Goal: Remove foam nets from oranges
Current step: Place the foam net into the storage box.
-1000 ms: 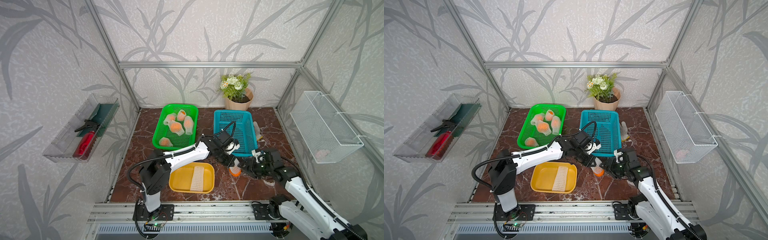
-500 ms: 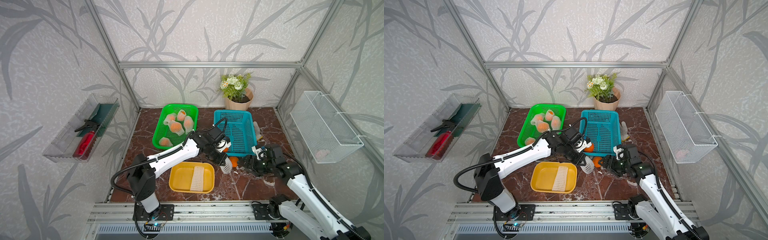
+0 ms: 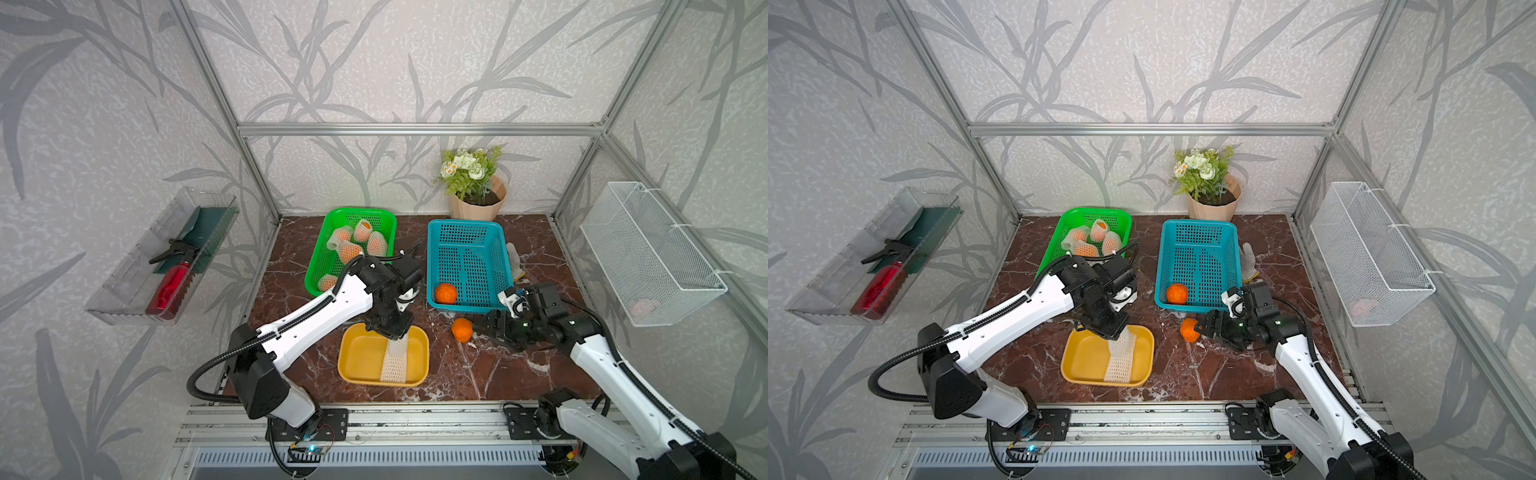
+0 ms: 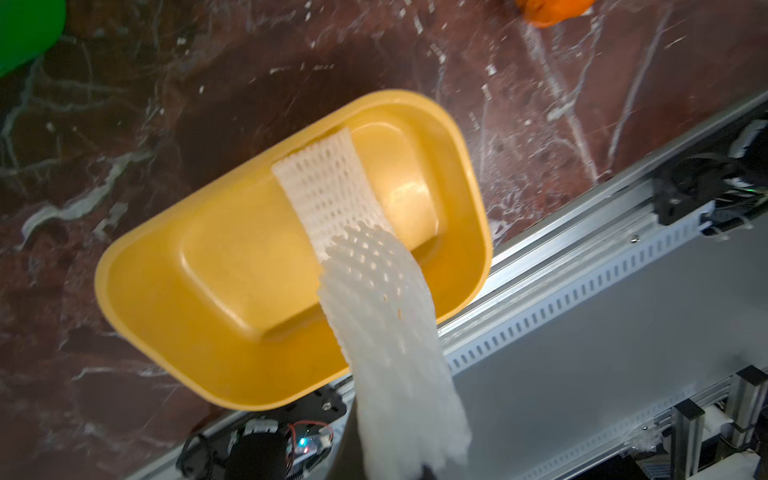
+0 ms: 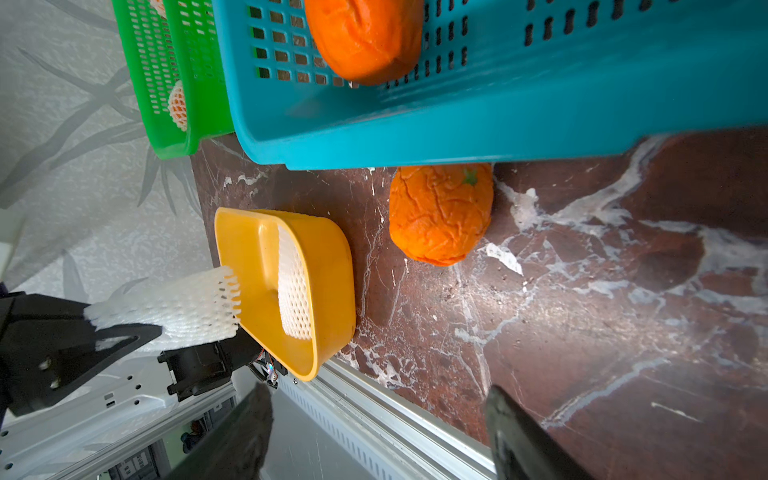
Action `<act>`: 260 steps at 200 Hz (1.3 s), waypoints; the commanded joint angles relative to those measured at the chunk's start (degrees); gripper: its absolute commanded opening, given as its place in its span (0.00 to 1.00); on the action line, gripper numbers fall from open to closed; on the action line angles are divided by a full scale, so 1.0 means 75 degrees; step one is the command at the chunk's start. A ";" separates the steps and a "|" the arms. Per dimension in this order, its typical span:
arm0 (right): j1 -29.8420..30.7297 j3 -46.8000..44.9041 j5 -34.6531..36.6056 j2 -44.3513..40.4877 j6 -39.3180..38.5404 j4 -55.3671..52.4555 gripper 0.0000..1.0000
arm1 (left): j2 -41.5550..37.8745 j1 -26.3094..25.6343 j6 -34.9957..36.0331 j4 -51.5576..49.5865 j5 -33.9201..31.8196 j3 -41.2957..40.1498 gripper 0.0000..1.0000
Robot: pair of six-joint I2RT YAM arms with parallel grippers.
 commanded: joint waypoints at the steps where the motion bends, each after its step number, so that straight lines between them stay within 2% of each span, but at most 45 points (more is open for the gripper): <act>1: 0.0047 0.0242 -0.0050 0.0066 -0.0419 -0.0336 0.80 | 0.0383 0.0080 0.0011 -0.1204 -0.0717 0.0199 0.05; 38: 0.0093 0.0235 -0.0101 0.0142 -0.0472 -0.0242 0.80 | 0.0800 0.0323 0.0122 -0.1302 -0.0998 0.0036 0.05; 75: 0.0149 0.0117 -0.0126 0.0177 -0.0569 -0.0209 0.80 | 0.1224 0.0373 0.0287 -0.0847 -0.0605 -0.0349 0.08; 98: 0.0327 0.0059 -0.0037 0.0232 -0.0521 -0.0123 0.80 | 0.1285 0.0444 0.0251 -0.0408 -0.0334 -0.0723 0.15; 104: 0.0433 0.0056 0.0021 0.0276 -0.0495 -0.0099 0.80 | 0.1307 0.0459 0.0263 -0.0295 -0.0307 -0.0795 0.20; 123: 0.0830 0.0082 0.0300 0.0499 -0.0432 0.0031 0.80 | 0.1167 0.0599 0.0163 0.0220 -0.0123 -0.0982 0.51; 133: 0.1037 0.0141 0.0576 0.0656 -0.0430 0.0040 0.80 | 0.0969 0.0692 0.0019 0.0537 0.0049 -0.1006 0.59; 146: 0.1253 0.0160 0.0909 0.0856 -0.0423 0.0130 0.80 | 0.0641 0.0776 -0.0172 0.0904 0.0170 -0.0954 0.66; 148: 0.1280 0.0173 0.0953 0.0889 -0.0423 0.0149 0.80 | 0.0585 0.0776 -0.0194 0.0971 0.0174 -0.0958 0.70; 153: 0.1339 0.0170 0.1067 0.0961 -0.0410 0.0201 0.80 | 0.0446 0.0801 -0.0265 0.1116 0.0198 -0.0957 0.89; 157: 0.1382 0.0159 0.1160 0.1020 -0.0402 0.0255 0.80 | 0.0339 0.0818 -0.0311 0.1211 0.0222 -0.0949 0.94; 197: 0.1539 -0.0198 0.1837 0.1369 -0.0095 0.1481 0.80 | -0.0480 0.1017 -0.0570 0.1794 0.0378 -0.0900 0.96; 224: 0.1547 -0.0515 0.1876 0.1718 0.0159 0.2469 0.80 | -0.0892 0.1095 -0.0660 0.2317 0.1074 -0.1288 0.96; 239: 0.1559 -0.0426 0.1794 0.2047 0.0095 0.2523 0.80 | -0.0926 0.1138 -0.0692 0.2056 0.1312 -0.1394 0.95; 260: 0.1625 -0.0387 0.1803 0.2270 0.0070 0.2596 0.80 | -0.1198 0.1152 -0.0844 0.1729 0.0873 -0.1583 0.95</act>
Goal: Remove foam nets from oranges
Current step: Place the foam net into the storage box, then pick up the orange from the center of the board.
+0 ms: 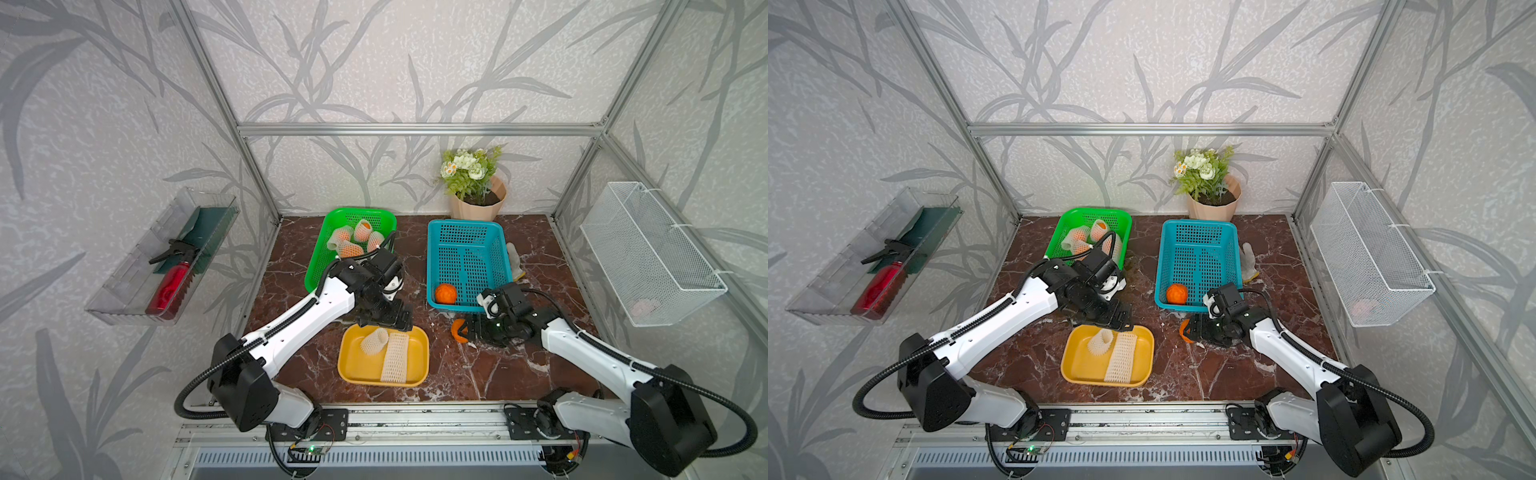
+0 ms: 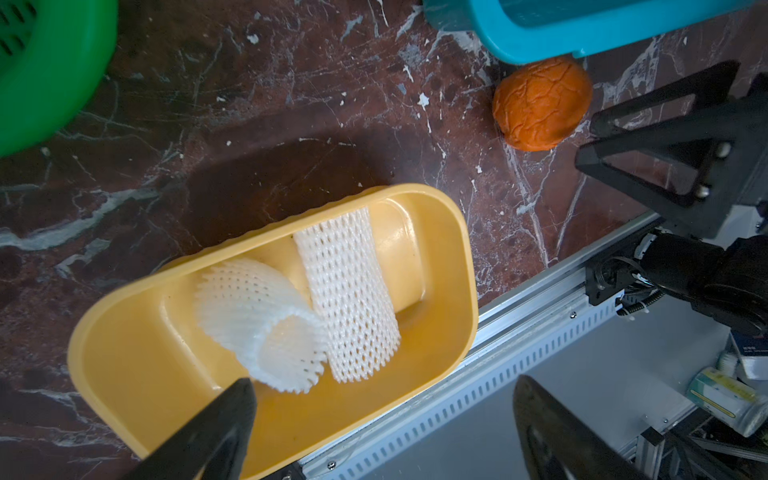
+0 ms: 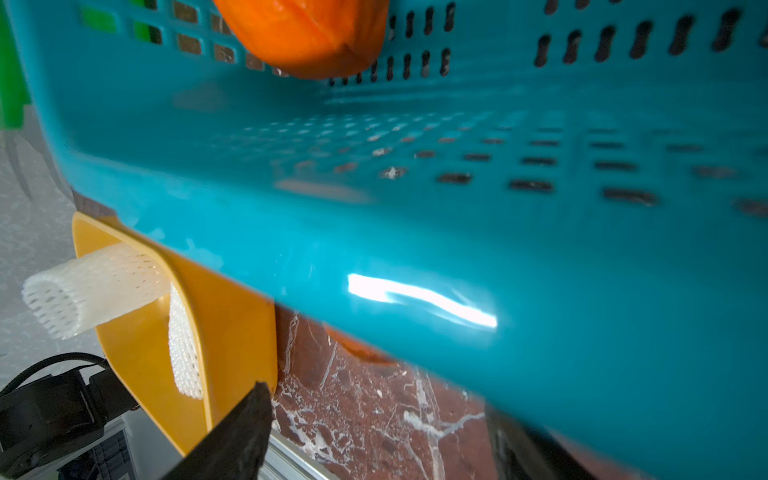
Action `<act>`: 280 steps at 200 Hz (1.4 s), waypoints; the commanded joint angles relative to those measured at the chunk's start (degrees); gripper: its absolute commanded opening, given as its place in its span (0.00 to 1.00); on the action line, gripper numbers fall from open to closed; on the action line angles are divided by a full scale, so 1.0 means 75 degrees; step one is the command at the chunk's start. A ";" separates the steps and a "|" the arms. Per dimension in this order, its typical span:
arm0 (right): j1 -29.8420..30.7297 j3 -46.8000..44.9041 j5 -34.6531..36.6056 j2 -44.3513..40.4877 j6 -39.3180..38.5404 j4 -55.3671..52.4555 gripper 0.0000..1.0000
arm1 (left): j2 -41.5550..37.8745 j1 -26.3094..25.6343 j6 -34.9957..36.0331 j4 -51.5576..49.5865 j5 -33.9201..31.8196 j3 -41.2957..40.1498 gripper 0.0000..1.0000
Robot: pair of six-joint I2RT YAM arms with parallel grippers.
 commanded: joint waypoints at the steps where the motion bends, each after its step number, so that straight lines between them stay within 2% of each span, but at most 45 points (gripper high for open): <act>1: 0.0109 0.0013 0.0109 0.0171 0.0054 0.0447 0.80 | -0.0340 0.0061 -0.0256 -0.0335 -0.0090 -0.0273 0.95; 36: 0.0178 -0.0147 0.0289 0.0361 0.0110 0.0707 0.80 | -0.1204 0.0086 -0.0802 0.0616 -0.0353 -0.0845 0.94; 64: 0.0228 -0.0241 0.0394 0.0510 0.0145 0.1051 0.80 | -0.1567 0.0144 -0.1065 0.0801 -0.0793 -0.1158 0.88; 128: 0.0310 -0.0503 0.1021 0.0914 0.0219 0.1809 0.78 | -0.2904 0.0136 -0.0871 0.1568 -0.1408 -0.1301 0.87; 139: 0.0303 -0.0629 0.1082 0.0997 0.0537 0.2112 0.77 | -0.3112 0.0147 -0.0836 0.1701 -0.1508 -0.1321 0.88; 181: 0.0322 -0.0743 0.0907 0.1053 0.0631 0.2553 0.64 | -0.3266 0.0153 -0.0599 0.1646 -0.1689 -0.1193 0.88; 220: 0.0327 -0.0712 0.0836 -0.0102 0.0452 0.1400 0.47 | -0.3225 0.0154 -0.0393 0.1674 -0.2040 -0.1006 0.90; 280: 0.0333 -0.0193 0.0599 -0.2271 -0.0015 -0.1249 0.45 | -0.2796 0.0264 -0.0217 0.2333 -0.2304 -0.0584 0.97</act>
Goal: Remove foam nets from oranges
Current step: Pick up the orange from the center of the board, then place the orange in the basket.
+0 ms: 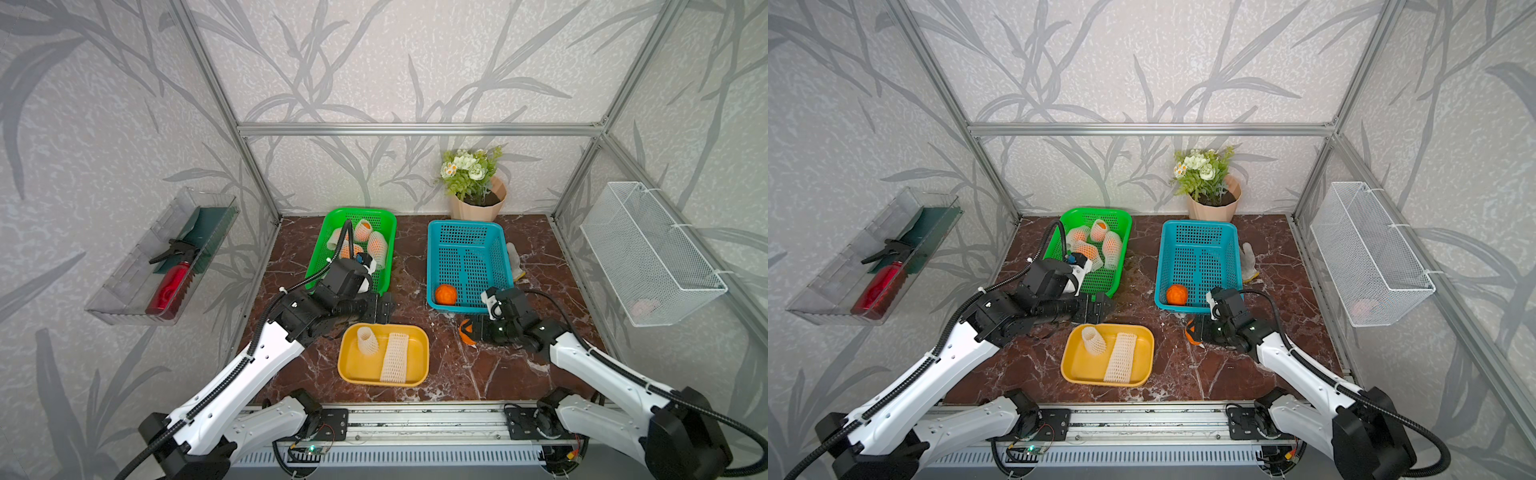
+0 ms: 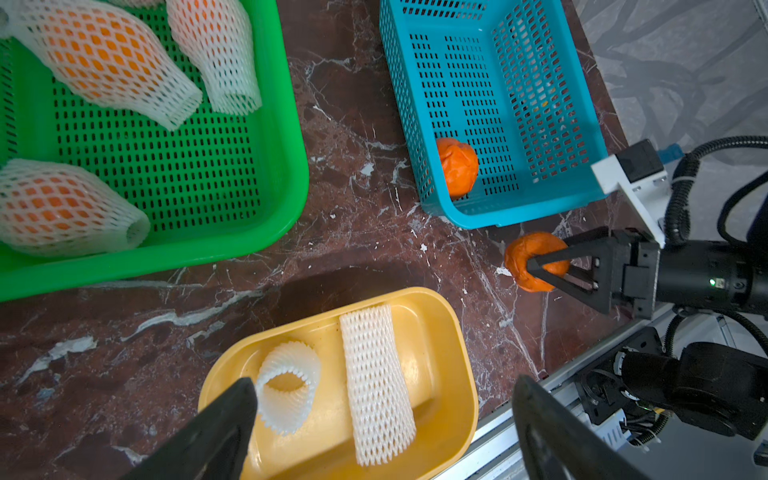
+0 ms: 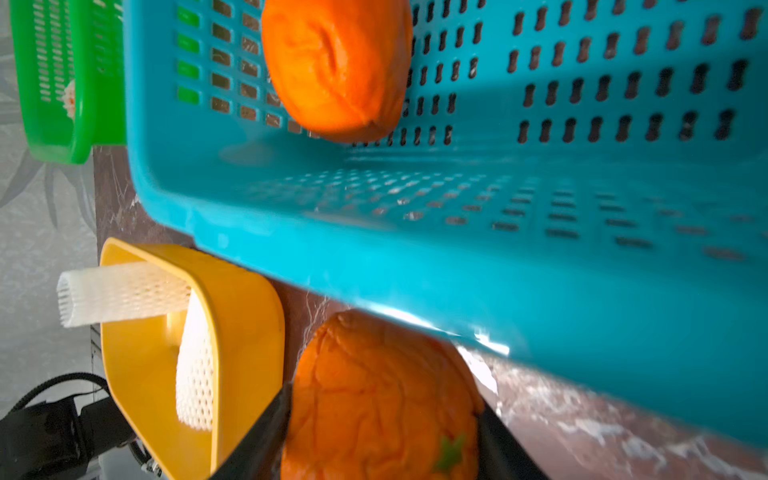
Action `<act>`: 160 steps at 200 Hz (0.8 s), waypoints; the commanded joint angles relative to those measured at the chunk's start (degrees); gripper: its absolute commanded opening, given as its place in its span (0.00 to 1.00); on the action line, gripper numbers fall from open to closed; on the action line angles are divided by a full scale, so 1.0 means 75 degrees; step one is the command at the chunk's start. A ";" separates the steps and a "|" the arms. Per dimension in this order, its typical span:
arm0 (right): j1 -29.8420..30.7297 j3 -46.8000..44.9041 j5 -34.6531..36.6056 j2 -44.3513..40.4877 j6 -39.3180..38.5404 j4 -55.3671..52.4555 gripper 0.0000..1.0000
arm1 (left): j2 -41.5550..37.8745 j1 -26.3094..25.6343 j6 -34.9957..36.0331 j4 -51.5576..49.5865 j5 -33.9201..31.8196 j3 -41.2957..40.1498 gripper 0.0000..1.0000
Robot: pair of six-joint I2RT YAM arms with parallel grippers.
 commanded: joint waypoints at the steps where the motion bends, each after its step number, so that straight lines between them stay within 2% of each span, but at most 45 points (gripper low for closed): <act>1: 0.0048 0.0447 -0.0060 -0.0694 -0.0289 -0.1518 0.45 | 0.0198 0.0106 0.0159 0.0429 -0.0310 0.0399 0.97; 20: -0.0020 0.0964 0.0163 -0.1023 -0.0338 -0.2001 0.45 | 0.0377 0.0153 0.0252 0.0704 -0.0365 0.0538 0.99; 32: -0.0256 0.1475 -0.0032 -0.0720 -0.0487 -0.2286 0.45 | 0.0430 0.0192 0.0282 0.0920 -0.0569 0.0552 0.99; 48: -0.0672 0.2368 -0.0437 0.0270 -0.0920 -0.2717 0.45 | 0.0413 0.0246 0.0360 0.1291 -0.0775 0.0543 0.99; 83: -0.1203 0.4280 -0.0541 0.2296 -0.2016 -0.3186 0.46 | 0.0261 0.0381 0.0561 0.1854 -0.1109 0.0624 0.99; 132: -0.1496 0.6826 -0.0579 0.5256 -0.3088 -0.3986 0.46 | 0.0270 0.0462 0.0559 0.0987 -0.1166 0.1014 0.99; 160: -0.1504 0.7310 -0.0595 0.6418 -0.3264 -0.4086 0.46 | 0.0008 0.0482 0.0419 0.0762 -0.1331 0.0907 0.99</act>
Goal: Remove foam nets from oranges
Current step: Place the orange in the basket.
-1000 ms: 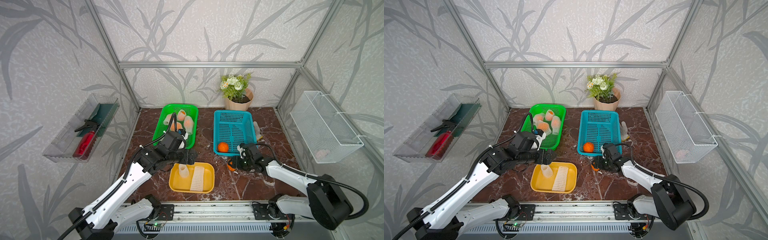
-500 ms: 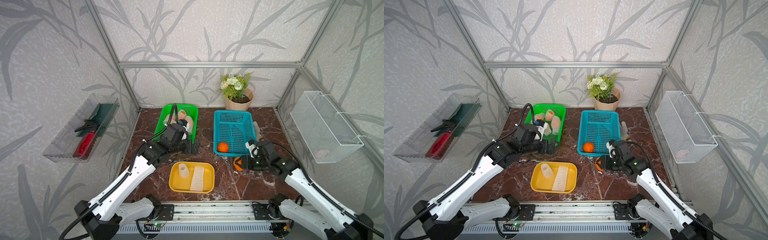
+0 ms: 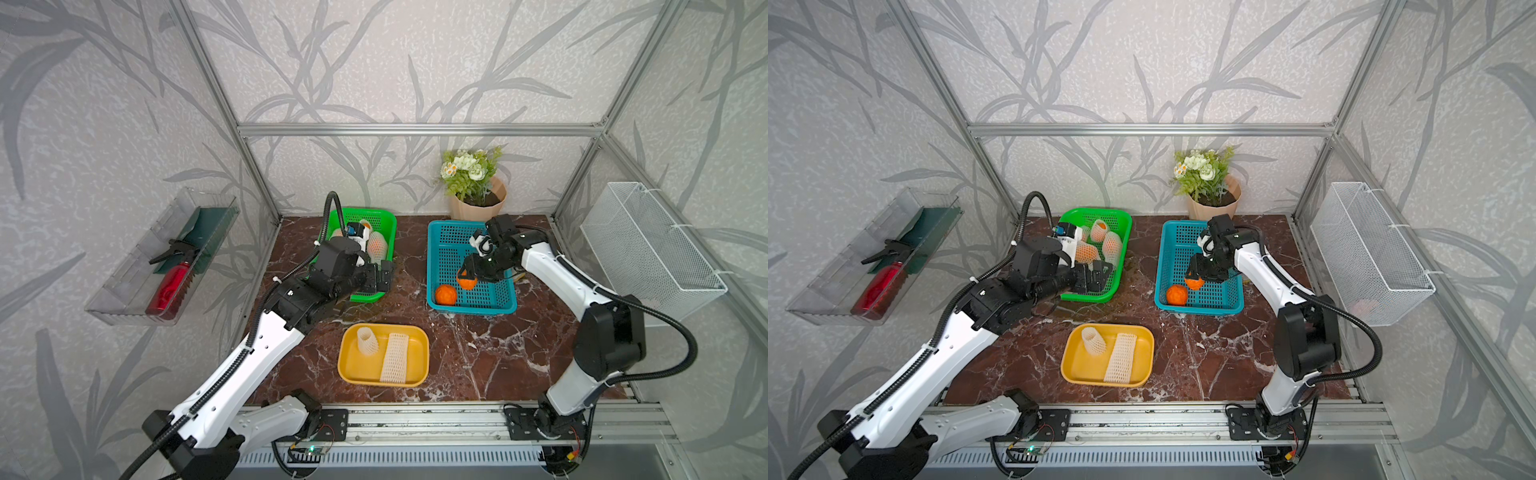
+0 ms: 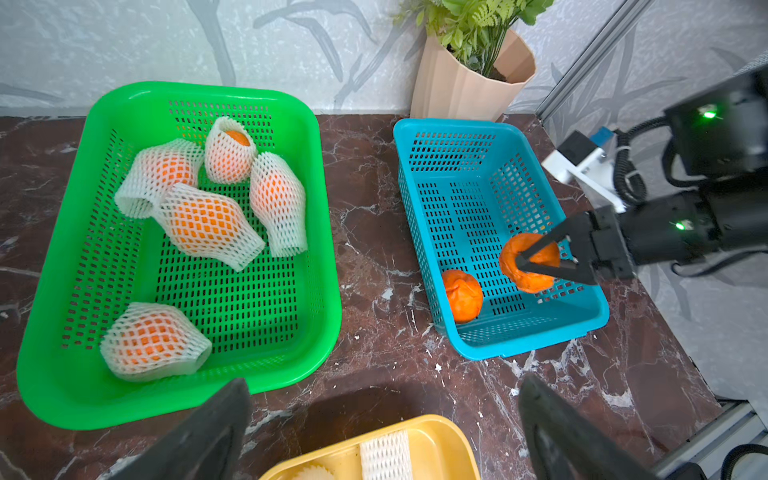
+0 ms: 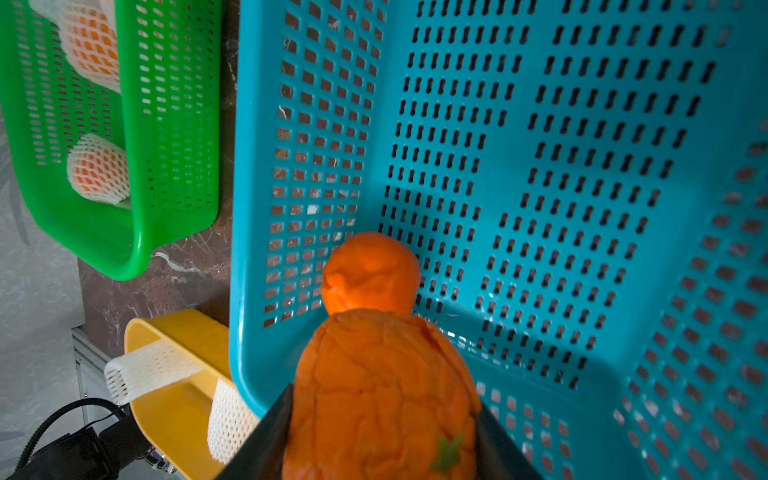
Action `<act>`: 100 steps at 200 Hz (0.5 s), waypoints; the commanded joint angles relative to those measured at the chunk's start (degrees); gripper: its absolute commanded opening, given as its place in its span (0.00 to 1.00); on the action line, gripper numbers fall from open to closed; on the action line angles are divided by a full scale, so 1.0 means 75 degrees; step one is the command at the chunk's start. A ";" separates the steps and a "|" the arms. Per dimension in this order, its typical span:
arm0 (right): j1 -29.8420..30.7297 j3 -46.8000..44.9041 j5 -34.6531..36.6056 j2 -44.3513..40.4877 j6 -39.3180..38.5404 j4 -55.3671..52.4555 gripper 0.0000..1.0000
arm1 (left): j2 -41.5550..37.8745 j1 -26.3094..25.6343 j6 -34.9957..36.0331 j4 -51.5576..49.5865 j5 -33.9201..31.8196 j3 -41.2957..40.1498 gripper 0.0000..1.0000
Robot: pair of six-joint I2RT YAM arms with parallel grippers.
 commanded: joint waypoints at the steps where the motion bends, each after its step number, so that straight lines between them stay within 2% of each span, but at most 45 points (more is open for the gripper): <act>1: -0.0024 0.0279 -0.0113 0.0613 -0.0508 -0.0722 0.46 | -0.0300 0.0050 -0.0095 -0.0411 -0.0341 0.0088 0.99; 73: -0.0057 -0.0452 -0.0121 0.0869 -0.0588 -0.0364 0.47 | -0.0076 0.0061 -0.0285 -0.0808 -0.0341 0.0228 0.99; 100: -0.0074 -0.0659 -0.0268 0.0865 -0.0533 -0.0261 0.52 | 0.0114 0.0056 -0.0307 -0.0806 -0.0286 0.0265 0.99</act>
